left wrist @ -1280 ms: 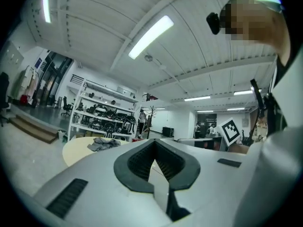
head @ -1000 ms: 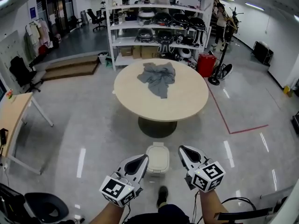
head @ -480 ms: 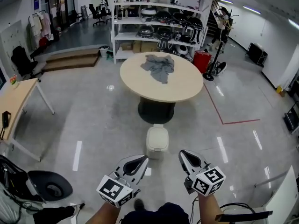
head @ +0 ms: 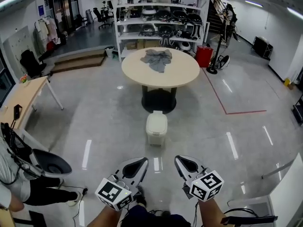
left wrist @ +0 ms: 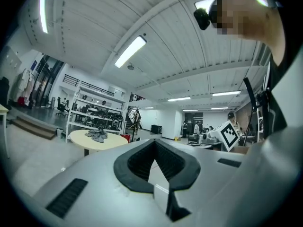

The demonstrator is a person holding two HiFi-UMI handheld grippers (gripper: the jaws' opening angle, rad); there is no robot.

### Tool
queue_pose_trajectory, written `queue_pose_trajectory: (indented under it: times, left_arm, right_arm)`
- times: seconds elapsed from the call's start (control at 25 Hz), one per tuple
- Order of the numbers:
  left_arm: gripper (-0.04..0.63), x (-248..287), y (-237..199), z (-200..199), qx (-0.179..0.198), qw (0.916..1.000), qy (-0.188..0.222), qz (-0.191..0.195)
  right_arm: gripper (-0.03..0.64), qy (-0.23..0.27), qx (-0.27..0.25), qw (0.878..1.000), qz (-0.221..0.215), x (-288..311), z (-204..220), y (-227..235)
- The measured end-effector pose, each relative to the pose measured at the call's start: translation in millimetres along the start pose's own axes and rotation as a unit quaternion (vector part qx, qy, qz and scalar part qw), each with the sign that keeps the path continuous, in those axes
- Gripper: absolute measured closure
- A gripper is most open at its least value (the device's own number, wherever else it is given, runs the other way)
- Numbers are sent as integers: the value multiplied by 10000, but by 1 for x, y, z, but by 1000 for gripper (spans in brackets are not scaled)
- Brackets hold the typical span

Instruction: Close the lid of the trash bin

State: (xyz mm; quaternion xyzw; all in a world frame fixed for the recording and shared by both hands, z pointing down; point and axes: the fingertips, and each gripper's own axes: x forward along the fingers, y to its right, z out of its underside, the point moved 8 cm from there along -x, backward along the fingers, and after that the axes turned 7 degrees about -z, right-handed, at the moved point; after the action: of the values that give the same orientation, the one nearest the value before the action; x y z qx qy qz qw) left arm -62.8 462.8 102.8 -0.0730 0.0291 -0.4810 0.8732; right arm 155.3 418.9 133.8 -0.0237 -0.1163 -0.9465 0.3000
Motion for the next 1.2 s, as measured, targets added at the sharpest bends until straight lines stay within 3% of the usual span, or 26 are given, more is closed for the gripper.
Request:
queue_pose_trajectory:
  times: [0.24,0.36,0.48,0.76,1.0,1.2]
  left_arm:
    - [595,-49,82,7,97,9991,-386,-176]
    - [595,-76,104,6,67,9984,-424,-359]
    - [595,-100,123,12,45,9988,-384,-291]
    - [595,-203,125,39,-55,9996,-134,-238]
    - [595,-299,119,32,17,10000,64,-60]
    - [595,-346,142,23,-118,9999,55,69]
  right_arm:
    - [606,-13,384,9993,-22,-72,23,-26]
    - [606,46,319,9994,-146,-92,21,-49]
    - [606,131,211,9995,-185,-107,21,-73]
    - [606,193,-138,9997,-103,-122,41,-170]
    - [606,271,34,9995,147,-143,49,-269]
    - [606,417,-26,9987,283,-177,41,-324]
